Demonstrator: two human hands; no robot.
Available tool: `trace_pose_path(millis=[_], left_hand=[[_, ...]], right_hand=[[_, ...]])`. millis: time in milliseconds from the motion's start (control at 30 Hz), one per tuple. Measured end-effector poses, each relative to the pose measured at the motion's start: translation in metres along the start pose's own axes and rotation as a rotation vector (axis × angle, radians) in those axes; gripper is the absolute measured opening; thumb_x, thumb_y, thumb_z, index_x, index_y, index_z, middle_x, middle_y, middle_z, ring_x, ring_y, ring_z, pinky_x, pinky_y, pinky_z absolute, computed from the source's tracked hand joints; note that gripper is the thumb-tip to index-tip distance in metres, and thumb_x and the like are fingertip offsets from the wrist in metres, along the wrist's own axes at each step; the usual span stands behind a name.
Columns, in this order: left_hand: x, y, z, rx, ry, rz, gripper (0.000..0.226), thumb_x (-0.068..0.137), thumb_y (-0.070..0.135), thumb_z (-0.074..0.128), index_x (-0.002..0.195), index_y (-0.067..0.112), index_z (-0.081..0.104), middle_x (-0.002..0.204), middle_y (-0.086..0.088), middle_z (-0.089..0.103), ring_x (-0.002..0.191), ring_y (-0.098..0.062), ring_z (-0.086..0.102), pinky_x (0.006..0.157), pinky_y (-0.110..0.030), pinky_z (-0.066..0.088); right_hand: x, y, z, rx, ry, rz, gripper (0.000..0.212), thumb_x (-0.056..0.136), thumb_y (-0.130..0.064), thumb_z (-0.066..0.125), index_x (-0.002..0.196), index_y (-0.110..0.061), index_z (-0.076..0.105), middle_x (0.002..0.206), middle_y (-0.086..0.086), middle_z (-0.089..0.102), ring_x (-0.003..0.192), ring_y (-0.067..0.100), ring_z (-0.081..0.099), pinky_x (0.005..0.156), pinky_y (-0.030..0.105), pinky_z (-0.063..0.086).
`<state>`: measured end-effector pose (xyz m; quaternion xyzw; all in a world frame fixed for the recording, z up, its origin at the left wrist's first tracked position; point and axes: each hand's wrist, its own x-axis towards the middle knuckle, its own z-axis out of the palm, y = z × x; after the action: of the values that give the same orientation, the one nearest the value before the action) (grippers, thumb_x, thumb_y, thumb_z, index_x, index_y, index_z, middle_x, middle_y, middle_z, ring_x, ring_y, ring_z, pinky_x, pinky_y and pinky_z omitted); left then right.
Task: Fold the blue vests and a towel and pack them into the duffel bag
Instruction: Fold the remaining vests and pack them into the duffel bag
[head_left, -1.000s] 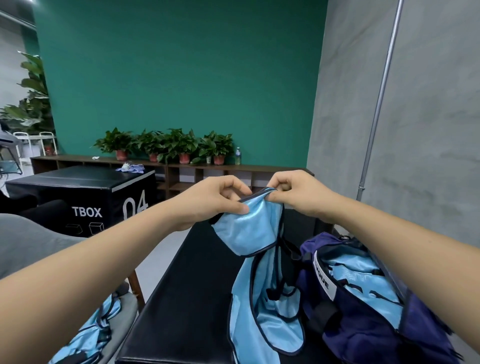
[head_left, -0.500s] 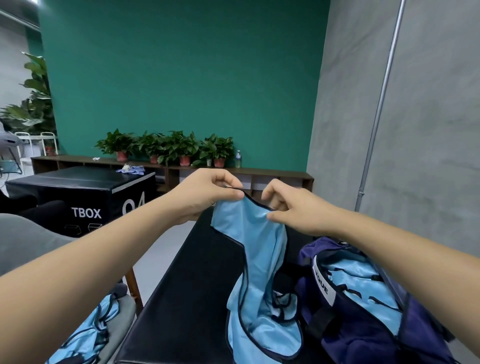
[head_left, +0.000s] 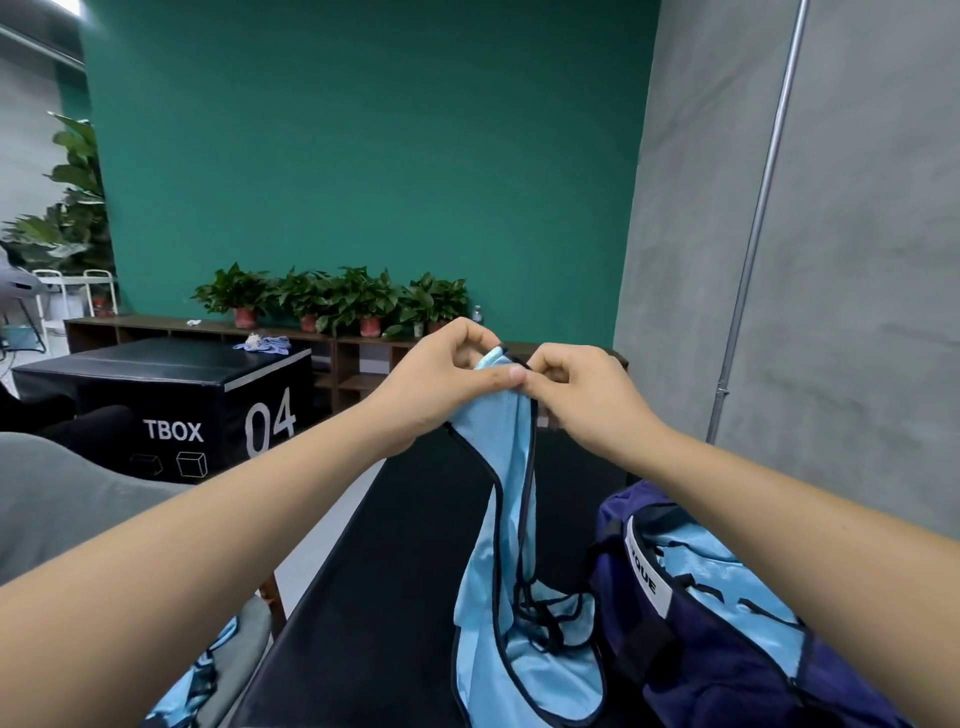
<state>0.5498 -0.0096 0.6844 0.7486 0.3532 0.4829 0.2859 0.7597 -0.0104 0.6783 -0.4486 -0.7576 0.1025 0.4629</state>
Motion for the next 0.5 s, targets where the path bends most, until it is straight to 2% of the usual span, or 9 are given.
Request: trace_pose_path(millis=[100,167,233,267,300,333,367,433,500], left_hand=[[-0.006,-0.005,-0.003,-0.008,-0.045,-0.075,0.035,0.089,0.03,0.088,0.114,0.021,0.065,0.098,-0.012,0.076,0.08,-0.014,0.071,0.068,-0.029,0.053],[-0.007,-0.009,-0.005,-0.017,-0.022,-0.098,0.03,0.092,0.026,0.086,0.111,0.016,0.065,0.094,-0.011,0.077,0.075,-0.013,0.07,0.058,-0.023,0.049],[-0.007,-0.011,-0.006,-0.028,0.018,-0.093,0.024,0.094,0.027,0.084,0.105,0.011,0.069,0.096,-0.015,0.078,0.073,-0.019,0.069,0.053,-0.025,0.051],[-0.006,-0.012,-0.007,-0.03,0.03,-0.083,0.022,0.094,0.028,0.083,0.102,0.011,0.072,0.096,-0.016,0.079,0.076,-0.025,0.071,0.057,-0.032,0.057],[-0.004,-0.012,-0.007,-0.024,0.037,-0.07,0.02,0.095,0.029,0.083,0.1,0.012,0.074,0.096,-0.014,0.08,0.083,-0.03,0.074,0.07,-0.043,0.062],[-0.003,-0.012,-0.006,-0.017,0.04,-0.061,0.019,0.095,0.03,0.082,0.098,0.012,0.076,0.096,-0.011,0.081,0.088,-0.029,0.075,0.085,-0.049,0.061],[-0.002,-0.011,-0.005,-0.018,0.04,-0.055,0.019,0.095,0.031,0.082,0.097,0.013,0.077,0.095,-0.009,0.081,0.089,-0.026,0.075,0.093,-0.052,0.059],[0.0,-0.008,-0.003,-0.015,0.039,-0.038,0.019,0.095,0.031,0.082,0.096,0.013,0.077,0.095,-0.009,0.081,0.09,-0.025,0.075,0.097,-0.052,0.058],[0.0,-0.004,-0.001,-0.013,0.029,-0.018,0.018,0.096,0.03,0.081,0.097,0.013,0.077,0.095,-0.008,0.081,0.092,-0.026,0.076,0.097,-0.048,0.058]], right_hand=[[0.003,0.007,-0.011,0.018,0.04,0.053,0.034,0.092,-0.054,0.069,0.077,-0.023,0.067,0.071,0.003,0.07,0.073,0.034,0.068,0.077,0.059,0.063],[0.003,0.009,-0.017,-0.01,0.068,0.051,0.031,0.093,-0.048,0.074,0.074,-0.024,0.067,0.067,-0.004,0.067,0.066,0.023,0.06,0.079,0.053,0.062],[0.003,0.01,-0.019,0.004,0.065,0.048,0.03,0.093,-0.043,0.076,0.074,-0.023,0.067,0.067,-0.008,0.064,0.066,0.014,0.056,0.077,0.046,0.059],[0.002,0.01,-0.019,0.043,0.042,0.063,0.029,0.094,-0.041,0.077,0.075,-0.021,0.068,0.069,-0.007,0.064,0.068,0.013,0.055,0.076,0.043,0.056],[0.002,0.009,-0.018,0.108,0.01,0.086,0.028,0.095,-0.037,0.076,0.076,-0.019,0.068,0.073,-0.005,0.065,0.072,0.012,0.055,0.077,0.041,0.052],[0.001,0.007,-0.017,0.194,-0.027,0.12,0.026,0.097,-0.034,0.076,0.077,-0.019,0.069,0.079,-0.004,0.066,0.077,0.012,0.056,0.081,0.04,0.05],[0.001,0.005,-0.017,0.287,-0.071,0.16,0.024,0.098,-0.031,0.075,0.076,-0.021,0.07,0.085,-0.003,0.068,0.084,0.013,0.059,0.087,0.038,0.048],[0.0,0.003,-0.015,0.469,-0.171,0.235,0.022,0.099,-0.028,0.074,0.077,-0.026,0.072,0.097,-0.003,0.073,0.1,0.015,0.065,0.095,0.039,0.048],[-0.004,0.002,-0.013,0.63,-0.263,0.295,0.012,0.098,-0.027,0.074,0.087,-0.028,0.072,0.109,0.002,0.076,0.112,0.022,0.068,0.104,0.042,0.05]])
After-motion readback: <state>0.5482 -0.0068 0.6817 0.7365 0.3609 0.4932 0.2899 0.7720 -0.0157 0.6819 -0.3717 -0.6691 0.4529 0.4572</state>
